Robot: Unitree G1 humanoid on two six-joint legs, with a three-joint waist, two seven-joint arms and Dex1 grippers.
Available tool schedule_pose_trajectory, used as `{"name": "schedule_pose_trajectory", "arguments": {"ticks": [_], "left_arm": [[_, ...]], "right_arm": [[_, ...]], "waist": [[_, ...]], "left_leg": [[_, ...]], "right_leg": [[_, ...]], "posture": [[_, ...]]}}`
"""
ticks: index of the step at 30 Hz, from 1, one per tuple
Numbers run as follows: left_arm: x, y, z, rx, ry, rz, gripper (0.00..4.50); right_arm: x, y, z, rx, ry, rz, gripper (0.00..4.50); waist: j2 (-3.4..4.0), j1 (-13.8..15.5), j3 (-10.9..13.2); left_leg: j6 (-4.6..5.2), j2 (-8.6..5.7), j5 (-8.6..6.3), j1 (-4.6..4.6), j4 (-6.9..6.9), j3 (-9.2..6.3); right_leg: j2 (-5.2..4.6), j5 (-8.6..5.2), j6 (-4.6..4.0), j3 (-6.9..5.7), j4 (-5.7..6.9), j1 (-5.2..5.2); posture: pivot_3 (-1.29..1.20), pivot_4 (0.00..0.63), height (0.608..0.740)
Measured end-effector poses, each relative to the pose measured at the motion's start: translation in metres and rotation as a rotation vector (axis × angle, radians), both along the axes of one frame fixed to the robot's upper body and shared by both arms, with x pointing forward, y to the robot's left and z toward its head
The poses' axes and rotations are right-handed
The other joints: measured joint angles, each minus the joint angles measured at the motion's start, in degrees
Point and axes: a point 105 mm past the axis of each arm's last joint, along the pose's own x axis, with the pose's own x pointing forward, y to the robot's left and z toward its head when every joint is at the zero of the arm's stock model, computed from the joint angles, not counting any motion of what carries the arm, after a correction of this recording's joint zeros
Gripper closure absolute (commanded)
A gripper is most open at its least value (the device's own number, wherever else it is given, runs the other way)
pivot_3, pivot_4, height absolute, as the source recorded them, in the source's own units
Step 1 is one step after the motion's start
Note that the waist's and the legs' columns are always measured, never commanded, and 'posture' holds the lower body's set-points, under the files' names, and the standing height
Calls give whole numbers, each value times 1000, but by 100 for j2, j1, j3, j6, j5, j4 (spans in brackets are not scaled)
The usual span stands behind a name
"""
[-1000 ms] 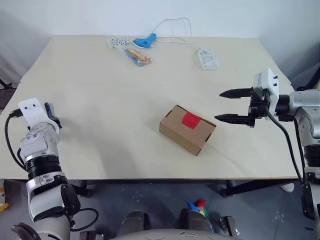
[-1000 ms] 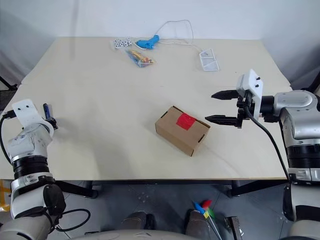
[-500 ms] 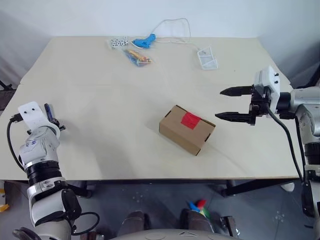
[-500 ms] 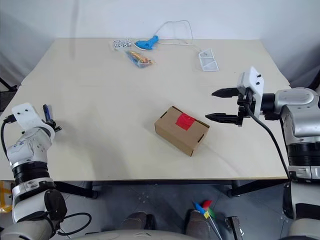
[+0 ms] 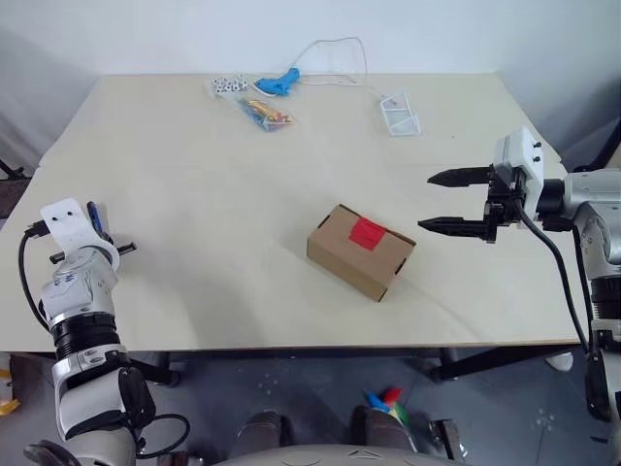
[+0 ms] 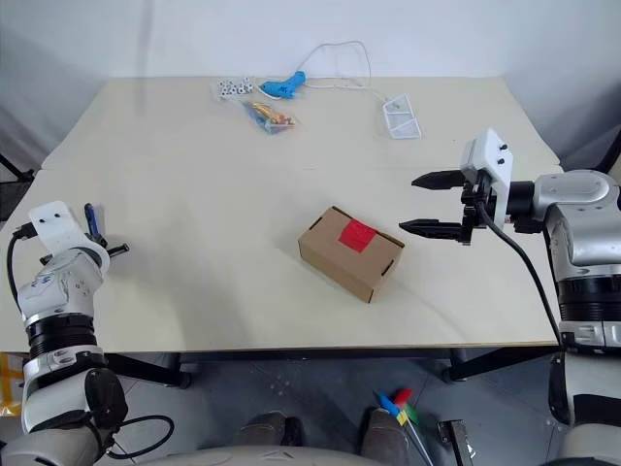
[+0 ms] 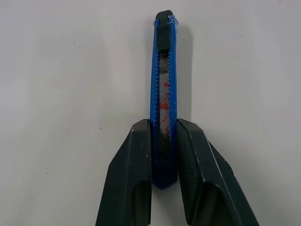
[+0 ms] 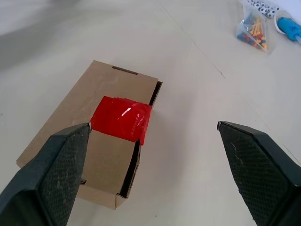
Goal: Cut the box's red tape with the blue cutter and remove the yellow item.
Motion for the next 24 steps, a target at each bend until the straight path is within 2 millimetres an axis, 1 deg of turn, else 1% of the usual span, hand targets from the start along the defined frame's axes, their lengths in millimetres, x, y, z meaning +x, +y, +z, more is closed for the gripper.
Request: {"name": "schedule_pose_trajectory", "arguments": {"ticks": [4, 6, 7, 9, 11, 12, 14, 17, 18, 19, 21, 24], "left_arm": [[-5, -7, 3, 79, 59, -123, 4089], [-7, -18, 5, 143, 88, -223, 4089], [-10, -27, 6, 193, 105, -300, 4089], [-16, -52, 7, 274, 127, -492, 4089], [-28, -84, 5, 301, 131, -717, 4089], [-35, -100, 4, 299, 130, -826, 4089], [-51, -124, 0, 308, 132, -1025, 4089], [-69, -139, 0, 358, 133, -1245, 4089], [-73, -144, 4, 394, 113, -1323, 4089], [-76, -146, 8, 426, 92, -1382, 4089], [-81, -155, 15, 503, 39, -1529, 4089], [-88, -165, 15, 579, 9, -1723, 4089]], "right_arm": [[-1, -4, 2, -11, -4, -14, 0], [-1, -3, 4, -12, -9, -17, 0], [-2, -1, 5, -13, -11, -14, 0], [-6, 2, 12, -7, -28, -12, 0], [-12, 7, 20, -3, -51, -2, 0], [-15, 12, 22, -3, -57, 9, 0], [-24, 25, 25, -9, -66, 37, 0], [-37, 46, 27, -20, -77, 71, 0], [-43, 55, 25, -34, -77, 86, 380], [-47, 64, 23, -42, -76, 104, 581], [-57, 85, 15, -50, -70, 147, 1290], [-73, 114, 4, -84, -86, 209, 2300]], "waist": [[0, -9, 0], [-1, 9, 1], [0, 7, 2], [2, 30, 4], [3, 35, 5], [4, 40, 5], [5, 30, 7], [8, 8, 10], [8, 0, 10], [8, -1, 10], [9, 0, 10], [9, 4, 10]], "left_leg": [[1, -1, -1, -3, -3, 0], [1, -1, -1, -5, -3, -1], [1, -1, -1, -8, -4, -1], [0, 5, -2, -14, -5, -2], [-2, 20, -4, -15, -8, -3], [-3, 22, -4, -15, -8, -5], [-5, 22, -5, -17, -10, -2], [-7, 22, -6, -19, -13, 3], [-9, 22, -7, -19, -13, 4], [-9, 24, -8, -19, -14, 6], [-9, 23, -9, -20, -17, 11], [-6, 19, -10, -26, -22, 16]], "right_leg": [[-1, 0, 0, -1, -3, -3], [-1, 0, 0, -1, -4, -3], [-1, 0, 0, -1, -6, -6], [-1, 0, -1, -1, -12, -10], [-3, -1, -1, 0, -13, -12], [-1, -1, -2, -2, -16, -12], [1, -3, -6, -2, -19, -16], [4, -6, -12, -2, -18, -23], [5, -7, -14, -2, -17, -26], [5, -7, -14, -2, -18, -27], [1, -8, -16, -2, -19, -31], [1, -8, -16, -3, -18, -42]], "posture": [[0, 150, 740], [0, 150, 740], [0, 150, 740], [0, 150, 740], [0, 150, 740], [0, 150, 740], [0, 150, 740], [0, 150, 740], [0, 150, 740], [0, 150, 740], [0, 150, 740], [0, 150, 740]]}}
